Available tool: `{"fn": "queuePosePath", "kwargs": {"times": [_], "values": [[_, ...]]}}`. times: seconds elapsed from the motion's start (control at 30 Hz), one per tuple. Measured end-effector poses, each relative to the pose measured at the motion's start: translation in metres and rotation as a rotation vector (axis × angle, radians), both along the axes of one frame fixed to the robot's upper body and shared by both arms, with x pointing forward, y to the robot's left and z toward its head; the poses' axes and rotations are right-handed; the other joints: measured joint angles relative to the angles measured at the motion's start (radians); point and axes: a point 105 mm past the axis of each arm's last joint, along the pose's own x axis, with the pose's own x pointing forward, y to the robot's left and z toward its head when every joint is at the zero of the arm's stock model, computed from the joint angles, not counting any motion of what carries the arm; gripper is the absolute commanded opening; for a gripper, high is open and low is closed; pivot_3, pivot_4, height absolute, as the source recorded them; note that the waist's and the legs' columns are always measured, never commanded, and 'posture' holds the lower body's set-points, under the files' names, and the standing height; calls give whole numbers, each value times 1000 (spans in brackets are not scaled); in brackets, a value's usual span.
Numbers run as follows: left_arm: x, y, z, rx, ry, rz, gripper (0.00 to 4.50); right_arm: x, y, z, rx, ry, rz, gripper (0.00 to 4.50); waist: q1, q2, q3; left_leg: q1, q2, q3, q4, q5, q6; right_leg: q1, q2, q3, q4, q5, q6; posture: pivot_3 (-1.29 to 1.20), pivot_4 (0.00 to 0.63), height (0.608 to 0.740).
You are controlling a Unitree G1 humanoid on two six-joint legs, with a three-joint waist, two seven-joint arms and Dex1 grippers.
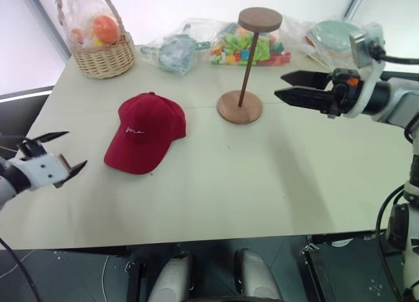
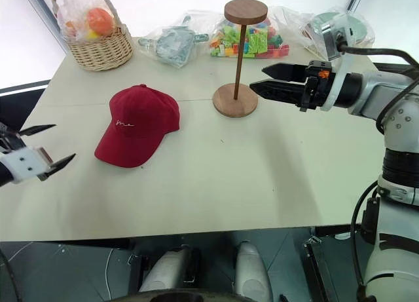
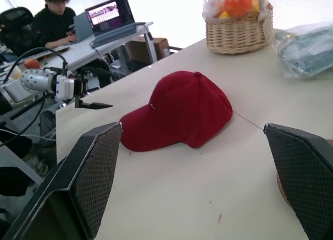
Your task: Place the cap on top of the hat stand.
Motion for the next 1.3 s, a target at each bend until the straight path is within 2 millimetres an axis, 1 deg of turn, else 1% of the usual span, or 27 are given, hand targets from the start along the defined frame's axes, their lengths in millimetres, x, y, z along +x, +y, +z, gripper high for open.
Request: {"fn": "queuePosePath", "kwargs": {"times": [0.23, 0.43, 0.53, 0.7, 1.0, 1.13, 1.3], "values": [[5, -20, -4, 20, -47, -93, 4426, 1, -2, -3, -7, 4, -15, 4500, 1, 0, 0, 0, 0, 0, 1, 0, 0, 0, 0, 0, 1, 0, 0, 0, 150, 740], [18, -36, -18, 24, -26, -131, 4426, 2, -2, -4, -10, 5, -25, 4500, 3, 0, 0, 0, 0, 0, 2, 0, 1, 0, 0, -2, 1, 0, 0, 0, 150, 740], [24, -43, -31, 41, 24, -152, 4426, 3, -2, -4, -11, 4, -28, 4500, 3, 0, 0, 0, -1, 0, 2, 0, 1, 0, 0, -2, 2, 0, 0, 0, 150, 740], [31, -48, -30, 59, 14, -173, 4426, 3, -2, -6, -19, 4, -39, 4500, 4, 0, 0, 0, -1, -1, 2, 0, 1, 0, 0, -2, 3, 0, 0, 0, 150, 740], [19, -39, -32, 108, -11, -209, 4426, 5, -6, -11, -28, 10, -79, 4500, 0, 0, 0, 0, 0, -1, 2, 0, 1, 0, 1, -2, 3, 0, 0, 0, 150, 740], [22, -45, -32, 150, -51, -252, 4426, 7, -6, -11, -30, 0, -87, 4500, 5, 0, 0, 0, -1, -1, 2, 0, 1, 0, 1, -3, 3, 0, 0, 0, 150, 740], [29, -54, -34, 262, -124, -336, 4426, 8, -7, -10, -33, -4, -92, 4500, 24, 1, -1, 2, -3, -1, 2, 0, 1, 2, 1, -3, 4, 0, 0, 0, 150, 740]]}}
